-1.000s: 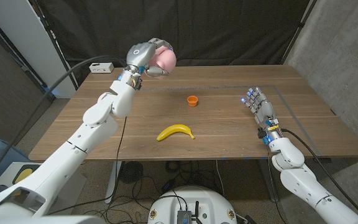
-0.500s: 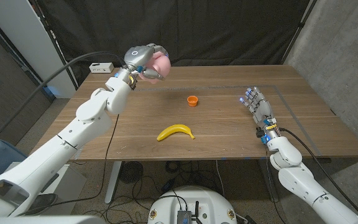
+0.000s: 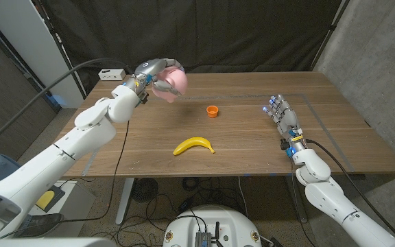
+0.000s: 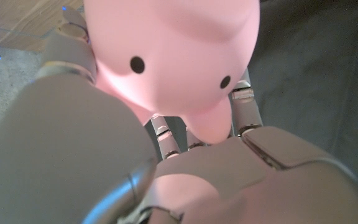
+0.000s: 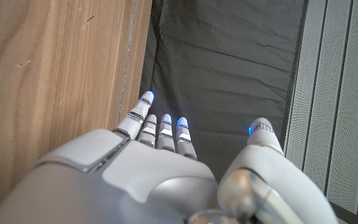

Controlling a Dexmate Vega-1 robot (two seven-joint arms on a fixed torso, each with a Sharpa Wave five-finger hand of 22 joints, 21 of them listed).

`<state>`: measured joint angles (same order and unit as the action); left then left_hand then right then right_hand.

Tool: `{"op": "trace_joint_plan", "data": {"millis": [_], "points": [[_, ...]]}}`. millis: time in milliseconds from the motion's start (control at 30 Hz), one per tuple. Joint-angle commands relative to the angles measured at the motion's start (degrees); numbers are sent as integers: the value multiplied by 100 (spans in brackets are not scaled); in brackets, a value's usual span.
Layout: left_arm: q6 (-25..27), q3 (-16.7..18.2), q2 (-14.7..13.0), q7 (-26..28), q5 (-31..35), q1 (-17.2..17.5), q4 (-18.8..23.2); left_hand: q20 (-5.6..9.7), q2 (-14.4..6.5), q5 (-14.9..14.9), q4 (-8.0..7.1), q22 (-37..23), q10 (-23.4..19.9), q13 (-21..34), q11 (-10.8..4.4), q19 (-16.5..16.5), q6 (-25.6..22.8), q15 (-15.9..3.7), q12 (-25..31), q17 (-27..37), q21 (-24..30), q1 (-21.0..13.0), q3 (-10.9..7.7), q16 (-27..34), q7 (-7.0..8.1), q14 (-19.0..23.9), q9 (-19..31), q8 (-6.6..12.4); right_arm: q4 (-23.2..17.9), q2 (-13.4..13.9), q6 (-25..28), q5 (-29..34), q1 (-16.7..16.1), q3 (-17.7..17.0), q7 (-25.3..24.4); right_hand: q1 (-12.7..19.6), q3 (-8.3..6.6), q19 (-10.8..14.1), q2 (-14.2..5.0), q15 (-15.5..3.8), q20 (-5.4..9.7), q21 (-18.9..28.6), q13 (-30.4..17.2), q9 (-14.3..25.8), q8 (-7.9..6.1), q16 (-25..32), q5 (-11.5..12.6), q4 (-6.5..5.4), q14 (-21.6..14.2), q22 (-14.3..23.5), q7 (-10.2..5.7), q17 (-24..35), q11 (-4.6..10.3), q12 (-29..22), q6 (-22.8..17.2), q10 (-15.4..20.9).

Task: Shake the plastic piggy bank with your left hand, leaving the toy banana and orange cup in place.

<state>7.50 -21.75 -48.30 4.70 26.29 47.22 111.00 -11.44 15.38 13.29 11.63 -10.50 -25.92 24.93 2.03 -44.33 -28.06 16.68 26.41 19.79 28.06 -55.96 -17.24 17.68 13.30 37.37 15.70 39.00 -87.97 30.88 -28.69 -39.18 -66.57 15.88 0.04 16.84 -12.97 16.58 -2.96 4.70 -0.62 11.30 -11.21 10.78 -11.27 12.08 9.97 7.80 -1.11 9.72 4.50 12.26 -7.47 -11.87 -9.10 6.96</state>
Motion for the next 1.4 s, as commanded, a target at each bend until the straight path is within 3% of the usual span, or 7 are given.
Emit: {"op": "trace_joint_plan", "data": {"millis": [33, 667, 1400], "points": [[-307, -75, -81, -4, -982, 14, -356, 915, -2233, 42, -195, -10, -2459, 2330, -243, -848, -1876, -2265, 352, 26, 65, -2270, -676, 15, -1868, 2093, 1036, 37, 75, -45, 21, 47, 115, 69, -5, 52, 17, 23, 20, 11, 1, -18, -12, 10, 15, -19, 25, 19, 1, 10, 40, -7, -28, 2, -8, 4], [-284, -325, -180, 117, -1240, -18, -483, 897, -2231, 49, -198, -8, -2468, 2371, -216, -831, -1882, -2245, 319, 33, 99, -2278, -685, 3, -1876, 2106, 1037, 18, 79, -29, 49, 15, 120, 79, 6, 55, 20, 19, 14, 9, -1, -22, -12, 10, 14, -21, 23, 17, 3, 10, 37, -7, -27, 2, -11, 3], [-310, -780, 39, 16, -1347, -277, -932, 880, -2230, 55, -198, -8, -2488, 2380, -198, -801, -1882, -2255, 265, 47, 136, -2286, -689, -14, -1885, 2101, 1053, 0, 20, 50, 46, 5, 30, 5, -24, 59, 24, 16, 12, 6, -7, -24, -12, 10, 14, -20, 22, 16, -2, 10, 34, -7, -20, 2, -11, 4]]}}
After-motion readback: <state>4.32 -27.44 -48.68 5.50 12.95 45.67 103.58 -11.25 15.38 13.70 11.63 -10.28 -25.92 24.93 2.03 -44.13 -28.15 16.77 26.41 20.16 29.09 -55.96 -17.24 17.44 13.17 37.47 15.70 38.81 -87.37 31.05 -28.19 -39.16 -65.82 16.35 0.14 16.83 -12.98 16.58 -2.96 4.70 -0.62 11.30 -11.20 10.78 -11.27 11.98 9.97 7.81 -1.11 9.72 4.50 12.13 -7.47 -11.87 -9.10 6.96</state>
